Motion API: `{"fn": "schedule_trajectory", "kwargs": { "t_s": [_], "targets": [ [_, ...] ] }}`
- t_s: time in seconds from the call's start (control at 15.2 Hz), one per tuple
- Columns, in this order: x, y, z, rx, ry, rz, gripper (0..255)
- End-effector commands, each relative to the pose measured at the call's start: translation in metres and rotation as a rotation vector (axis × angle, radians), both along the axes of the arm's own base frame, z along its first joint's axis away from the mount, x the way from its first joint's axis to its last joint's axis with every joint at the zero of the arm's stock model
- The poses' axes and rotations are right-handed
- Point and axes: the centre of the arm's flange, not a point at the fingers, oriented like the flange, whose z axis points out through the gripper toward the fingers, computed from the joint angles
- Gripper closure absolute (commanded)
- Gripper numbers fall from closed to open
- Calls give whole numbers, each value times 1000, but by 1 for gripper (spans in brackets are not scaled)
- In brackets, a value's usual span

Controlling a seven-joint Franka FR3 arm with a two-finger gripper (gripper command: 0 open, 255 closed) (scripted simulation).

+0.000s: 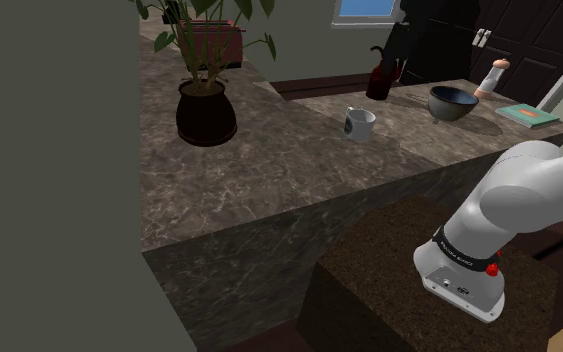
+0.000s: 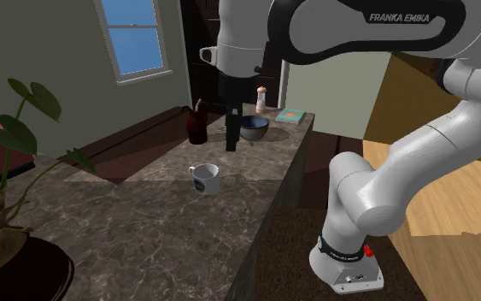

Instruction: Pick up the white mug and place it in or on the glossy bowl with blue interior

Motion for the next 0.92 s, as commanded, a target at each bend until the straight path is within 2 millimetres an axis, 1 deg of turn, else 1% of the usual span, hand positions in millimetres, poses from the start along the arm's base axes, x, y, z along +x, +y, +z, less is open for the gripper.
{"fn": "schedule_trajectory", "kwargs": {
  "t_s": [0.0, 0.86],
  "targets": [
    [0, 0, 0, 0, 0, 0, 0],
    [80, -92, -127, 34, 48, 2, 0]
  ]
}}
